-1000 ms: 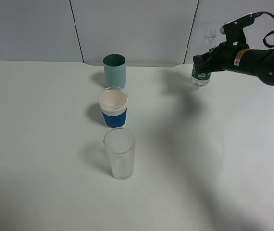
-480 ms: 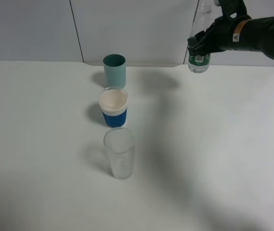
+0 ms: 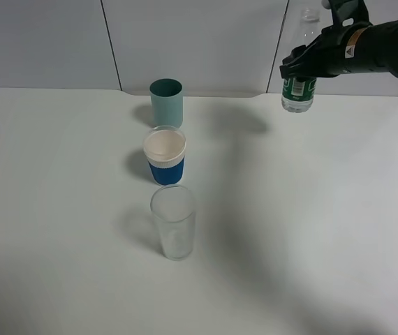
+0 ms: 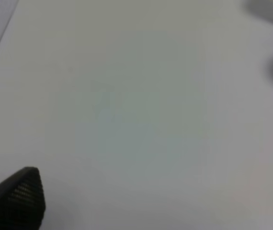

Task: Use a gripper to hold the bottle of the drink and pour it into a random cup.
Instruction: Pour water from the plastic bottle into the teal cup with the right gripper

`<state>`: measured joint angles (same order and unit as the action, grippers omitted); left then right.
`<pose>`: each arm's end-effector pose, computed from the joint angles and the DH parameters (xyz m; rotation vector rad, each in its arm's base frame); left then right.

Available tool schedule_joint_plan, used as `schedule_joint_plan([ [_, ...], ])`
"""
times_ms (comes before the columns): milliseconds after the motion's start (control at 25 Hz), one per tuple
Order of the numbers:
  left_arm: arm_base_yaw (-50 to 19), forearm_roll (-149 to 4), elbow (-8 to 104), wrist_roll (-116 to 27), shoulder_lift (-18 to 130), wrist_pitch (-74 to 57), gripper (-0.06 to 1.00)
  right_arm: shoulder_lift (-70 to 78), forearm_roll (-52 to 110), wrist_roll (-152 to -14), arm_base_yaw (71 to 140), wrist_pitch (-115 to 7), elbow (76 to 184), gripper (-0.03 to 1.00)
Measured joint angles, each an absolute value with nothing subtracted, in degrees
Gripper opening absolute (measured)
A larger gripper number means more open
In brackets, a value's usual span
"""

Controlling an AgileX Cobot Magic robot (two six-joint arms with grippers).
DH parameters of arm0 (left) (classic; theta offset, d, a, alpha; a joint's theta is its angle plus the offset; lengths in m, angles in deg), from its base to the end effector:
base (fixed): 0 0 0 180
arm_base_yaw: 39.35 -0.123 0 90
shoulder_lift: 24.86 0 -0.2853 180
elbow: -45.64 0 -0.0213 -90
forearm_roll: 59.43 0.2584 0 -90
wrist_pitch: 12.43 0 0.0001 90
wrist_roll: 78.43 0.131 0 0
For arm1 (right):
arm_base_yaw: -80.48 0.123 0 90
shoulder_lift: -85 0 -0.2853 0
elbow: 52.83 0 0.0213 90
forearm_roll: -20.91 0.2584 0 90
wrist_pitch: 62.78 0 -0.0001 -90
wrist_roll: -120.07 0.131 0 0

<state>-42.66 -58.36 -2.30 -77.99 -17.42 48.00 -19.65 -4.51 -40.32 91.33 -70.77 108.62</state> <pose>0.0353 0.0042 0.2672 -0.0516 2.0210 0.0637 0.4086 0.0862 0.2180 -0.3270 1.9987 0.1184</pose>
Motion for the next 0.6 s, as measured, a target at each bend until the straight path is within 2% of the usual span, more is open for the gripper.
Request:
schedule_joint_plan([
  [120,-42.66,-58.36,-2.3,-77.99,-17.42,48.0,0.98,-19.45,-6.86,-38.75,92.39,-66.58,110.5,0.57],
  [320,-42.66,-58.36,-2.3,-77.99,-17.42,48.0,0.98,-21.69,-17.25,-32.28,97.01,-54.32,120.49,0.57],
  [600,-42.66,-58.36,-2.3,-77.99,-17.42,48.0,0.98,-26.84,-27.49,-26.92,103.11,-48.91,130.21,0.57],
])
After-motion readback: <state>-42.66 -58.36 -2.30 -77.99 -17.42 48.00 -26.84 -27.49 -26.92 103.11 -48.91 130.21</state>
